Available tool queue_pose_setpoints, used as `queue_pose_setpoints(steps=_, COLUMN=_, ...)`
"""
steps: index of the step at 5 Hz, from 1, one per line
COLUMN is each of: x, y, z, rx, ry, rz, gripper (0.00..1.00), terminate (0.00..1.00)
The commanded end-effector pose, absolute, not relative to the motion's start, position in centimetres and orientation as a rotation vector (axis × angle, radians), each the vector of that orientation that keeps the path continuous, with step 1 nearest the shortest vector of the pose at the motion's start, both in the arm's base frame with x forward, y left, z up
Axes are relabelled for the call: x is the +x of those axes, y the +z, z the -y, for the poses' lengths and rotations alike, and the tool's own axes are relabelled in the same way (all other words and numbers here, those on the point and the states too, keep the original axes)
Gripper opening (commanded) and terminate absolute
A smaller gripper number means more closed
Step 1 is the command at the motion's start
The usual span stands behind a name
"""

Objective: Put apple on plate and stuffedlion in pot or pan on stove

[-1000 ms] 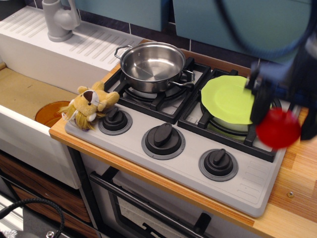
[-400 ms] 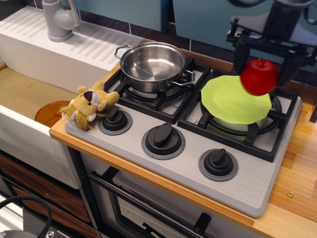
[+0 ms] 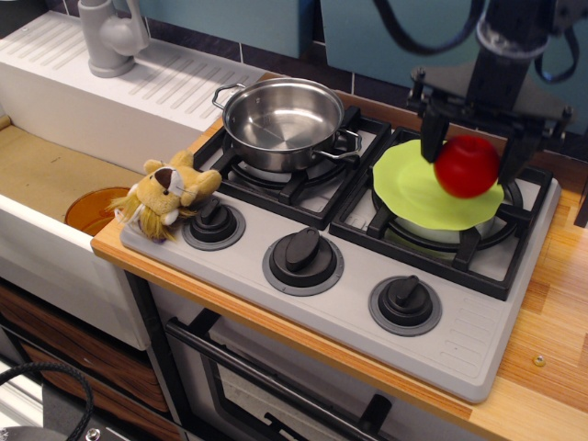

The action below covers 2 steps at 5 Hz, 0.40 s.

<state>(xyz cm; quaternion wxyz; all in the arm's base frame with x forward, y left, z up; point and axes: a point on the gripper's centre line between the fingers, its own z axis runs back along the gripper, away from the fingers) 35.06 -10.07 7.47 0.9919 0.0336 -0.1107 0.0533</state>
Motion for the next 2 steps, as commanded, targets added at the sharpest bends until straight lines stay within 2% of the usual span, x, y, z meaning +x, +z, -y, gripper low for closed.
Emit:
queue_pose_setpoints(steps=1, x=35.7, y=8.5, z=10.6, rx=0.058, ry=0.101, rz=0.272, gripper=1.00, terminate=0.00)
queue_pose_setpoints(steps=2, x=35.5, y=9.6, z=11.2, rx=0.063, ry=0.113, rz=0.250, gripper=1.00, terminate=0.00)
